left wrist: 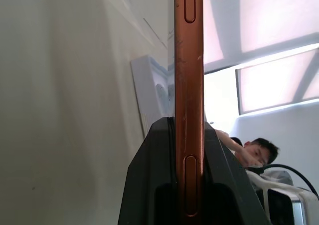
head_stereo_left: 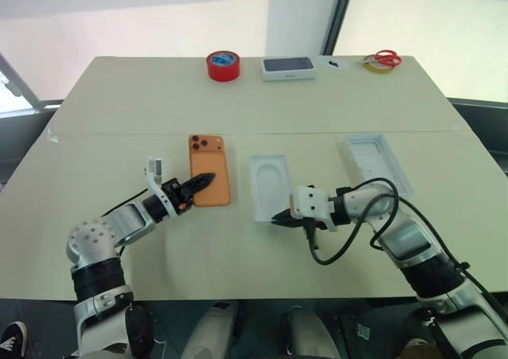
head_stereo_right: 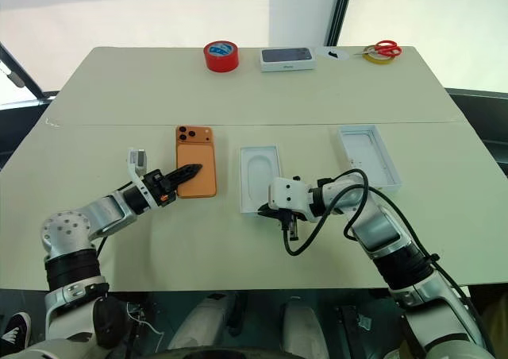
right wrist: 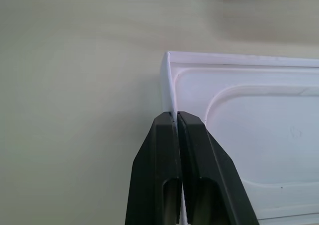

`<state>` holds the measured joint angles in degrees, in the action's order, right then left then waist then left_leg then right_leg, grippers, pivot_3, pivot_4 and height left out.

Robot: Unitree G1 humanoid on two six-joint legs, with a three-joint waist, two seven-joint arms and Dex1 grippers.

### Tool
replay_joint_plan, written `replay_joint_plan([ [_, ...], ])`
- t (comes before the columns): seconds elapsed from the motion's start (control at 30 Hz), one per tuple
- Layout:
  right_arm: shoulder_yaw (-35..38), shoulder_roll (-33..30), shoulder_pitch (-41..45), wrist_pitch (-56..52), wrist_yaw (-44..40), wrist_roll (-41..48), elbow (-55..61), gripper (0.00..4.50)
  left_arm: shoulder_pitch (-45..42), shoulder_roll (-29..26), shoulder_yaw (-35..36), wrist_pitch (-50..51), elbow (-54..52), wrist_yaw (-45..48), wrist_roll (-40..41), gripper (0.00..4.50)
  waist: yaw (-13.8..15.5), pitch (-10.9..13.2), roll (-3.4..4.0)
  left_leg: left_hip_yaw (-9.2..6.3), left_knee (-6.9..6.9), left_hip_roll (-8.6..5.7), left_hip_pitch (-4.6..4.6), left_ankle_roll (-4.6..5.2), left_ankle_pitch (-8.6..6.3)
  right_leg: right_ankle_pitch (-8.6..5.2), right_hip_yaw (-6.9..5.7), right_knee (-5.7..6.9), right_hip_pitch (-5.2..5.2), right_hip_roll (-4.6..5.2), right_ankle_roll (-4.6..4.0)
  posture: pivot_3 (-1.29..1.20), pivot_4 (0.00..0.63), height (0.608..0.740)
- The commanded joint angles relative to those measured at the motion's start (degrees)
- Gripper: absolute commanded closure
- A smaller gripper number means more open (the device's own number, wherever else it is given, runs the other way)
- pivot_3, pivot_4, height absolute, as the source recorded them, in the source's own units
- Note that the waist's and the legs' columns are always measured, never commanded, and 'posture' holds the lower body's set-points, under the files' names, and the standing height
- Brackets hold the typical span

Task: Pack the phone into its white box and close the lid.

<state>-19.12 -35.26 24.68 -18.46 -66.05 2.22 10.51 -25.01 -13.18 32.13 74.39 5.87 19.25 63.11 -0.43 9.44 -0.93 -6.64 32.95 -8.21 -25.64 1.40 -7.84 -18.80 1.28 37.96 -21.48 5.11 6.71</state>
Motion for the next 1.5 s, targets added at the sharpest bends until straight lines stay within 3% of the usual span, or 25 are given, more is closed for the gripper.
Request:
replay_joint_plan([
  [0.03, 0.4, 0.2, -0.4, -4.9, 2.7, 0.5, 6.6, 4.47, -2.0, 1.0, 0.6, -0.5, -3.0, -1.9, 4.6, 4.50, 0.0, 0.0, -0.01, 0.00, 0.00, 0.00, -0.01, 0.00, 0.00, 0.00, 0.00, 0.00, 0.00, 0.00, 0.00, 0.00, 0.150, 0.736],
  [0.27, -1.8, 3.0, 0.4, -10.6, 8.0, -0.7, 8.4, 4.47, -2.2, 3.0, -1.4, -0.3, -4.0, -5.7, 7.1, 4.50, -0.1, 0.0, -0.03, 0.00, 0.01, 0.00, -0.01, 0.01, 0.00, -0.01, -0.01, -0.01, 0.00, 0.00, 0.00, 0.00, 0.150, 0.736],
  [0.5, -1.5, 0.2, -1.4, -7.1, 4.3, 2.1, 9.6, 4.47, -2.4, 2.3, -3.5, -0.8, -3.7, -6.1, 7.7, 4.50, -0.1, 0.0, -0.04, 0.01, 0.02, 0.00, -0.03, 0.01, 0.00, 0.00, -0.02, -0.03, 0.00, 0.00, 0.01, 0.00, 0.150, 0.736],
  [0.6, -0.6, 0.0, -1.0, -7.6, 3.3, 4.3, 9.2, 3.52, -2.8, 2.0, -4.3, -1.3, -3.1, -5.9, 7.5, 4.50, -0.1, 0.0, -0.06, 0.00, 0.02, 0.00, -0.02, 0.01, 0.00, 0.00, -0.03, -0.05, 0.01, 0.00, 0.00, 0.00, 0.150, 0.736],
  [0.77, 0.1, 0.4, 0.2, -5.1, 4.4, 4.5, 8.3, 0.98, -3.2, 2.8, -5.5, -1.1, -2.8, -6.7, 8.0, 4.50, -0.1, 0.0, -0.07, 0.00, 0.02, 0.00, -0.03, 0.01, -0.01, 0.00, -0.03, -0.06, 0.01, 0.00, 0.00, 0.00, 0.150, 0.736],
  [0.93, 10.6, -1.0, 0.5, -6.5, 2.6, 14.4, 7.8, 0.98, -2.2, 5.2, -7.1, -1.0, -4.2, -8.0, 9.4, 4.50, 0.2, 0.1, -0.15, 0.00, 0.07, 0.00, -0.09, 0.03, -0.01, 0.00, -0.04, -0.08, 0.02, 0.01, 0.01, 0.00, 0.150, 0.736],
  [1.07, 18.1, -5.0, -1.7, -1.0, 0.6, 16.0, -0.3, 0.98, -1.0, 7.2, -8.9, -1.0, -5.2, -8.7, 9.6, 4.50, 0.9, 0.1, -0.17, 0.01, 0.08, -0.01, -0.09, 0.07, -0.03, 0.00, -0.05, -0.17, 0.06, 0.01, 0.00, 0.00, 0.150, 0.736],
  [1.27, 19.4, -8.9, -3.9, 6.6, -1.7, 14.3, -7.0, 0.98, 0.5, 8.4, -11.0, -1.6, -5.3, -8.8, 9.5, 4.50, 1.0, 0.1, -0.13, 0.02, 0.07, 0.00, -0.14, 0.10, -0.04, 0.00, -0.05, -0.25, 0.05, 0.01, 0.01, 0.00, 0.150, 0.736],
  [1.5, 18.7, -7.7, -3.3, 8.2, -0.5, 14.5, -7.6, 0.98, 1.7, 9.9, -13.4, -1.7, -3.9, -9.1, 8.0, 4.50, 1.1, 0.2, -0.13, 0.03, 0.10, 0.00, -0.14, 0.10, -0.05, -0.01, -0.04, -0.26, 0.07, 0.02, -0.02, 0.00, 0.150, 0.736],
])
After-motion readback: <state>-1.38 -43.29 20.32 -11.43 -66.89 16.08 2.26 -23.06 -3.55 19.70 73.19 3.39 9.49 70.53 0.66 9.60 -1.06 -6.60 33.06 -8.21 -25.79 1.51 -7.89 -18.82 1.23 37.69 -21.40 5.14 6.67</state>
